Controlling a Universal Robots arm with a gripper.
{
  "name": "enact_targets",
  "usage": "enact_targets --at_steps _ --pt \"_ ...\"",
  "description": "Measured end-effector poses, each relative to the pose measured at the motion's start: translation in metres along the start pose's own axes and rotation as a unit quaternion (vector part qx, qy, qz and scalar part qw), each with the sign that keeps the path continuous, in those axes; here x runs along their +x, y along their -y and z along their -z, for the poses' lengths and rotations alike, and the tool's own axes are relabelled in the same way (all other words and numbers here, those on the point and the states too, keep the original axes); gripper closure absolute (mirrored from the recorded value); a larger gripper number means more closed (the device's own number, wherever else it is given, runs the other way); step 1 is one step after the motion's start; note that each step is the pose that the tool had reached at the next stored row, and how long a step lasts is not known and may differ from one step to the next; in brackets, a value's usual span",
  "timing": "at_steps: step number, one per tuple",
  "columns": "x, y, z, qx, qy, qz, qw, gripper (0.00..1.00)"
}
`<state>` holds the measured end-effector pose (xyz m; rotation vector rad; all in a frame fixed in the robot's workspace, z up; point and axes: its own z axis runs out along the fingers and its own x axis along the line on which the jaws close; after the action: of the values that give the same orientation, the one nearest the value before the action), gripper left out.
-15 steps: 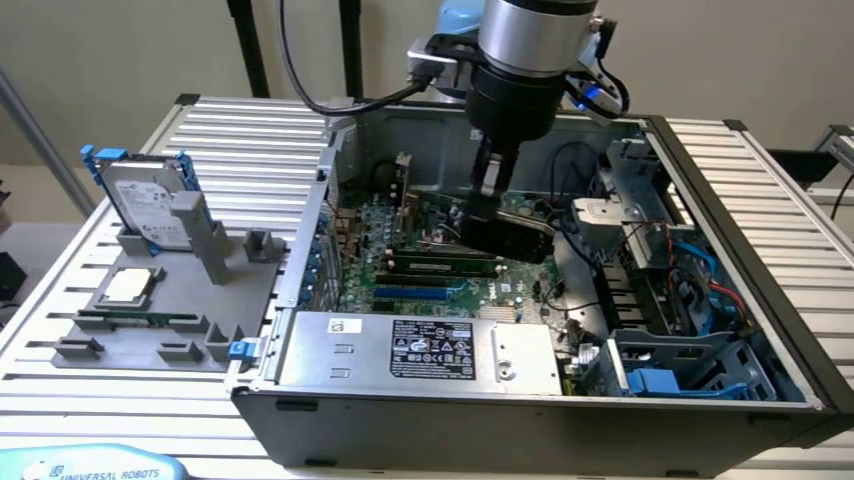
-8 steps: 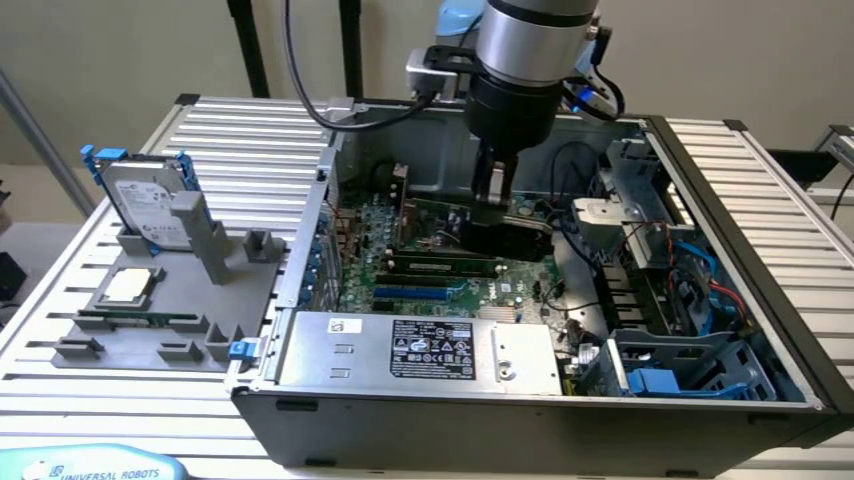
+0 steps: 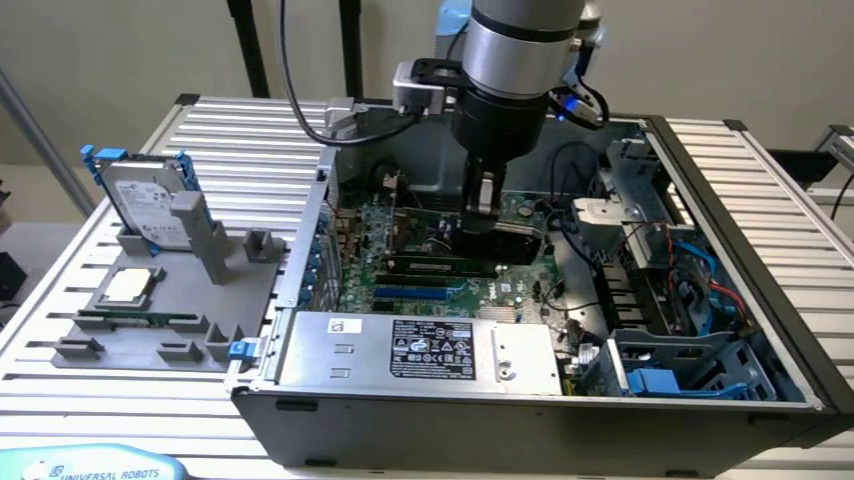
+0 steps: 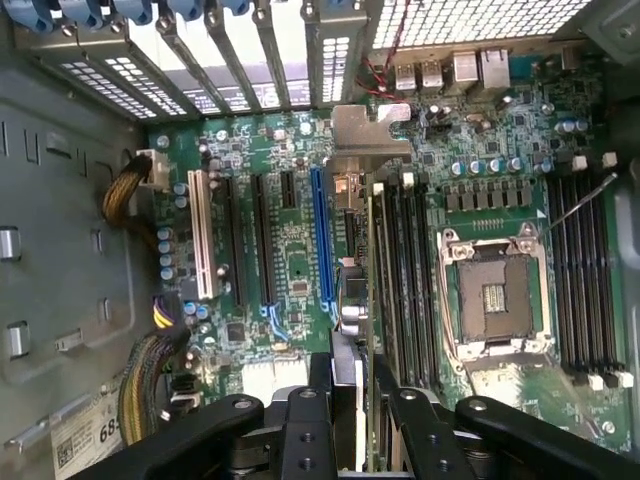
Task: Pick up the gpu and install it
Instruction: 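Insert the gpu into the slot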
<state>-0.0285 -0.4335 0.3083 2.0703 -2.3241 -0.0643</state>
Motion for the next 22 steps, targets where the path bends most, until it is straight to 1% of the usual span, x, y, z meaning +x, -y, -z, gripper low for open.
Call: enact_targets --at_steps 5,9,16,22 --pt "0.004 -0.0067 -0.0068 -0.0002 0.0009 0.007 1.0 0.73" --pt "0.007 -0.0144 -0.0131 -0.0003 0.0016 0.011 0.9999 0.73" --pt "0.012 -0.0309 -0.025 -0.0005 0.0025 0.018 0.9998 0.73" --pt "0.016 -0.0462 -0.0341 -0.0008 0.0042 0.025 0.9997 0.73"
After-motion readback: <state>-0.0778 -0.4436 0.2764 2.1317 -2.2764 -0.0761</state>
